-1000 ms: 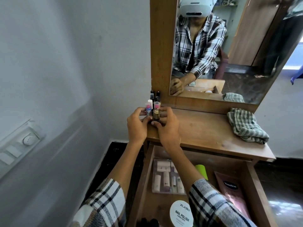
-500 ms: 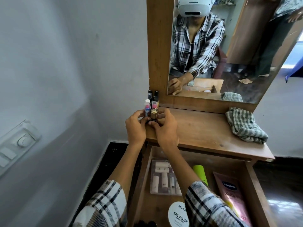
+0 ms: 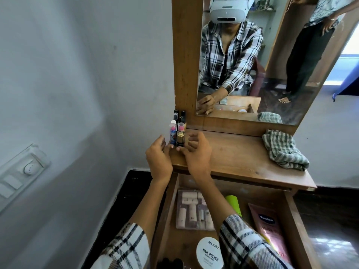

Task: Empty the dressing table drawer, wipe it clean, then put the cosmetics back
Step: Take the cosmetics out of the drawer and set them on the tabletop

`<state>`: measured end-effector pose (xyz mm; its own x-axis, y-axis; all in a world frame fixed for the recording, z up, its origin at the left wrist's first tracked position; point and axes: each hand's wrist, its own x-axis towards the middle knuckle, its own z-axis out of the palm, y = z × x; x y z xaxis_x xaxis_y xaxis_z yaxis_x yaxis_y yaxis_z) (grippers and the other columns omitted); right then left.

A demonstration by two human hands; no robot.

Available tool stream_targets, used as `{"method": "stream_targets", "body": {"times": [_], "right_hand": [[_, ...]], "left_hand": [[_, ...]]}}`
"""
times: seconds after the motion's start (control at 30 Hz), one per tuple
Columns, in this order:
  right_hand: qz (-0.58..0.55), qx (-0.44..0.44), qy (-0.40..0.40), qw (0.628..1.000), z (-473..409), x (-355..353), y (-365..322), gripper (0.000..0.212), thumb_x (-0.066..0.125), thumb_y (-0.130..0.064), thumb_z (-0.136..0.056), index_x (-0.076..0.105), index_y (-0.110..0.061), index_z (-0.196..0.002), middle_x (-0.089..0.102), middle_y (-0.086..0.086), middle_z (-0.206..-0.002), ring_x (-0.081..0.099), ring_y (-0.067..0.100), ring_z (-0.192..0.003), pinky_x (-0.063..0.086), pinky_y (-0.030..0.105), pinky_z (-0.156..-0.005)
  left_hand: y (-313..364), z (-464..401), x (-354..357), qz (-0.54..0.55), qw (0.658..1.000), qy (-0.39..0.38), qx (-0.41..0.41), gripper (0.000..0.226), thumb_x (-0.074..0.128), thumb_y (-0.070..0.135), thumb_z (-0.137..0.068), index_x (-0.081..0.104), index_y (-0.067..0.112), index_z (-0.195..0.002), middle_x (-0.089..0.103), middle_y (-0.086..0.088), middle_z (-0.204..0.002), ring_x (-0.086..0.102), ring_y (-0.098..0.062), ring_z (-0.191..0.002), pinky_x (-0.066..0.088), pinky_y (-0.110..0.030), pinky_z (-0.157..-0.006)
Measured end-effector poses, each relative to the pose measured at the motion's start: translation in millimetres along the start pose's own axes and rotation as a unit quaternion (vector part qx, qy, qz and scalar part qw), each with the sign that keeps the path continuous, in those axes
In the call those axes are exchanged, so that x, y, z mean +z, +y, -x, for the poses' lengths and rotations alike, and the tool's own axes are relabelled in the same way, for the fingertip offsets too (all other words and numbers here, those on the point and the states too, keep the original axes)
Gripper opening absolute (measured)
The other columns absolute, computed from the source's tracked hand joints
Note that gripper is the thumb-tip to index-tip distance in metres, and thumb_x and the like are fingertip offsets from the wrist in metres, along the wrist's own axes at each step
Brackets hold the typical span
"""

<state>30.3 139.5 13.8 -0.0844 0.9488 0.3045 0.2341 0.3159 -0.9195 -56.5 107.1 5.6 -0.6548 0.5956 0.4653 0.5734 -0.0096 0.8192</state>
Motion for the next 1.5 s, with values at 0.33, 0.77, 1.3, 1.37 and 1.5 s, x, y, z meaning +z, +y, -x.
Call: {"method": "stream_targets", "body": {"times": [0.33,0.77,1.3,1.37,1.5], "right_hand": [[-0.019,-0.097,0.004,0.995,67.1,-37.4,2.8,0.037,0.074,0.001,-0.074,0.055,-0.029,-0.084,0.058,-0.016,-0.084,0.056,-0.009,-0.081,0.042,0.003,-0.069],[0.13,0.059,-0.331,0.933,151.8,-84.7,-3.3,0.032,0.077,0.005,-0.071,0.063,0.001,-0.1,0.06,0.008,-0.087,0.055,0.006,-0.06,0.047,0.016,-0.06],[0.208,0.044,-0.424,0.88,174.0,-79.0,-0.9,0.027,0.066,-0.013,-0.084,0.069,-0.013,-0.11,0.069,0.008,-0.109,0.061,0.017,-0.098,0.046,0.027,-0.085],[0.215,0.032,-0.424,0.879,173.3,-77.7,-0.2,0.026,0.065,-0.015,-0.085,0.069,-0.012,-0.11,0.07,0.008,-0.109,0.061,0.019,-0.101,0.047,0.031,-0.091],[0.227,0.02,-0.41,0.883,171.1,-75.8,-0.2,0.023,0.056,-0.02,-0.093,0.065,-0.008,-0.11,0.069,0.013,-0.104,0.063,0.023,-0.094,0.047,0.034,-0.083]], "left_hand": [[6.4,53.3,-49.6,0.046,0.994,-0.102,-0.012,0.044,0.066,0.001,-0.082,0.056,0.0,-0.125,0.065,-0.01,-0.116,0.058,-0.005,-0.098,0.038,0.007,-0.07],[15.6,120.1,-128.3,-0.244,0.883,-0.398,0.044,0.024,0.065,0.004,-0.083,0.07,0.016,-0.102,0.069,-0.004,-0.108,0.064,-0.02,-0.097,0.052,-0.036,-0.085],[38.9,134.8,-134.5,-0.441,0.75,-0.483,0.101,0.029,0.052,0.001,-0.086,0.068,0.018,-0.103,0.062,-0.009,-0.106,0.053,-0.029,-0.106,0.029,-0.046,-0.102],[37.7,134.6,-132.8,-0.452,0.745,-0.477,0.116,0.029,0.052,0.002,-0.087,0.068,0.019,-0.106,0.062,-0.009,-0.108,0.053,-0.029,-0.107,0.028,-0.046,-0.102],[30.7,130.9,-133.6,-0.431,0.755,-0.478,0.125,0.017,0.059,0.018,-0.089,0.064,0.021,-0.106,0.062,-0.007,-0.11,0.05,-0.027,-0.114,0.022,-0.049,-0.108]]}}
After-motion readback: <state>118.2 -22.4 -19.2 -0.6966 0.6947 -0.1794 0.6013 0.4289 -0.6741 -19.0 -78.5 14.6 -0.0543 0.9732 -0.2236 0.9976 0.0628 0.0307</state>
